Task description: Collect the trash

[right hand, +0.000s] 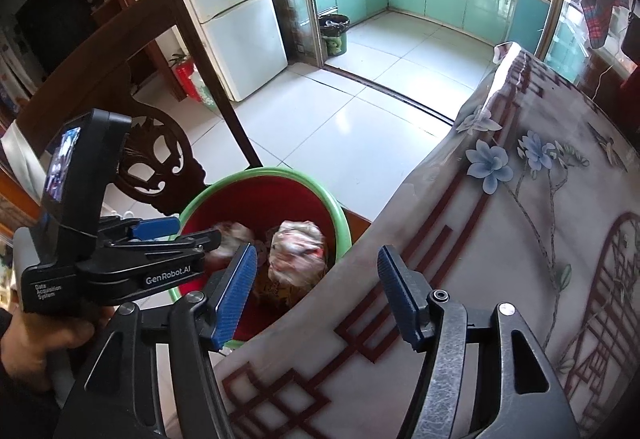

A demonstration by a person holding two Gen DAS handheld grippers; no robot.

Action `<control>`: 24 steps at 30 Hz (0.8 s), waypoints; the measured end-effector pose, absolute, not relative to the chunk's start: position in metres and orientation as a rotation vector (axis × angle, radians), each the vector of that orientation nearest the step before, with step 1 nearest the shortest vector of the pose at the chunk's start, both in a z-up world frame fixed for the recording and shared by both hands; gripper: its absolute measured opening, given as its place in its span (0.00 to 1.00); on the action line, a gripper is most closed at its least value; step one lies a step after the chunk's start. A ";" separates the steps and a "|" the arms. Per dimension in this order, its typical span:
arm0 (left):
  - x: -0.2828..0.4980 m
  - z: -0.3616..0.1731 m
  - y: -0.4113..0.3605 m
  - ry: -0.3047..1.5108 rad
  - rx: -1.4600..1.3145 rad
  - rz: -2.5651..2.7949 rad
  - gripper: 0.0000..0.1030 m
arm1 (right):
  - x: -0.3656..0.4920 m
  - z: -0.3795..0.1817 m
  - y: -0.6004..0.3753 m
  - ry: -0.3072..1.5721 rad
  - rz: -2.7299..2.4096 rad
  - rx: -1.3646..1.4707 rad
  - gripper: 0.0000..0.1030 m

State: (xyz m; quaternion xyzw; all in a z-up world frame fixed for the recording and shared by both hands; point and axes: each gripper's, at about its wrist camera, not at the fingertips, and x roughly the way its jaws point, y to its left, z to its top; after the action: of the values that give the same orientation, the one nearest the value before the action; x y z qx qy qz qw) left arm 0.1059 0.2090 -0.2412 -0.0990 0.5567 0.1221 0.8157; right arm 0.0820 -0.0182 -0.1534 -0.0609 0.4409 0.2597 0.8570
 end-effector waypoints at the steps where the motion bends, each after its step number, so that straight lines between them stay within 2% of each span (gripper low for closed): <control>1: 0.104 -0.239 0.209 1.184 -0.213 0.262 0.51 | 0.081 -0.151 -0.019 0.923 0.543 -0.127 0.60; 8: 0.089 -0.221 0.204 1.145 -0.220 0.257 0.56 | 0.066 -0.132 -0.039 0.889 0.503 -0.106 0.69; 19: 0.050 -0.172 0.171 1.034 -0.192 0.207 0.56 | 0.031 -0.109 -0.092 0.835 0.386 -0.019 0.72; 24: 0.018 -0.132 0.139 0.908 -0.182 0.156 0.56 | 0.007 -0.096 -0.112 0.774 0.379 -0.008 0.76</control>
State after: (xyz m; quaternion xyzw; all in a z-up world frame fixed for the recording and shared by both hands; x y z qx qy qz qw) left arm 0.0176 0.1392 -0.1316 -0.0875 0.4373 0.0754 0.8919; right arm 0.0069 -0.1123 -0.0960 -0.0039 0.3752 0.1839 0.9085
